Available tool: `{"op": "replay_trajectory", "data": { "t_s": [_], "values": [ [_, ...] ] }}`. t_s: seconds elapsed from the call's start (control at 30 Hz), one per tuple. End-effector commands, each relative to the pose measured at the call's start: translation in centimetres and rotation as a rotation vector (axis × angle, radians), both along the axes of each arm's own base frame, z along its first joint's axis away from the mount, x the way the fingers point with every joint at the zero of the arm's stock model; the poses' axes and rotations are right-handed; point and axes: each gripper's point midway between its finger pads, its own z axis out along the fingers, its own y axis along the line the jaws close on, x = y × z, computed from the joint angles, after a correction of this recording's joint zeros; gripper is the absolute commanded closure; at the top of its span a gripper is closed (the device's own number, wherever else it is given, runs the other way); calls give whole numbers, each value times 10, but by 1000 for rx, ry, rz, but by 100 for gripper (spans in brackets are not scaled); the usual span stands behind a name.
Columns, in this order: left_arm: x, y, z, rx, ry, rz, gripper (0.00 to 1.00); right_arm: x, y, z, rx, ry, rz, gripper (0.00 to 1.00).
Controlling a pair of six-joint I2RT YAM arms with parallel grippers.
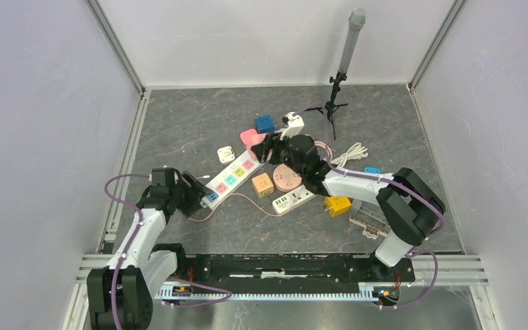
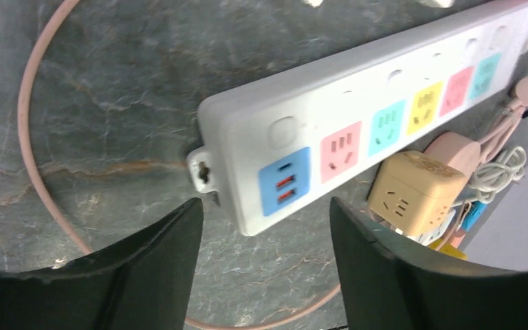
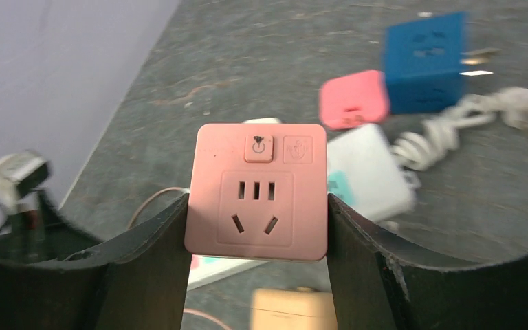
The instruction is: Pull the plug off the socket
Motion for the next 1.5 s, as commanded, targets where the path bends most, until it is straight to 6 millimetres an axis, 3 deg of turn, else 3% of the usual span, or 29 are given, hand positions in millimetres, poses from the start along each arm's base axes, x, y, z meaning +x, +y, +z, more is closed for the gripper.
{"op": "replay_trajectory", "data": {
  "t_s": [0.0,0.13,0.17,0.33,0.47,0.6,0.67,0.83,0.97,1.2,1.33,1.47],
  "values": [
    [16,-3,37,26,-59,-94,22,28,-51,17,60,-1,-155,100],
    [21,-2,56,47,-92,-110,12,46,-75,-9,16,80,-188,99],
    [22,-2,61,51,-106,-123,1,49,-78,-15,13,97,-184,96],
    [19,-1,78,110,-102,-232,0,69,-93,-39,28,176,-199,84],
    [17,-1,87,121,-93,-268,0,75,-91,-57,54,239,-170,77],
    [17,-4,92,119,-103,-297,0,74,-91,-76,58,290,-163,61],
    [16,-3,92,123,-92,-306,0,75,-95,-77,46,281,-169,45],
    [14,0,91,144,-73,-312,0,81,-110,-68,-17,247,-204,16],
    [14,1,98,155,-84,-318,0,79,-124,-62,-81,211,-222,3],
    [12,9,123,215,-119,-320,0,61,-160,-20,-160,68,-295,2],
    [8,14,146,256,-167,-313,0,32,-187,0,-192,5,-339,2],
    [0,18,172,298,-237,-297,0,-5,-230,26,-219,-59,-445,2]
  ]
}}
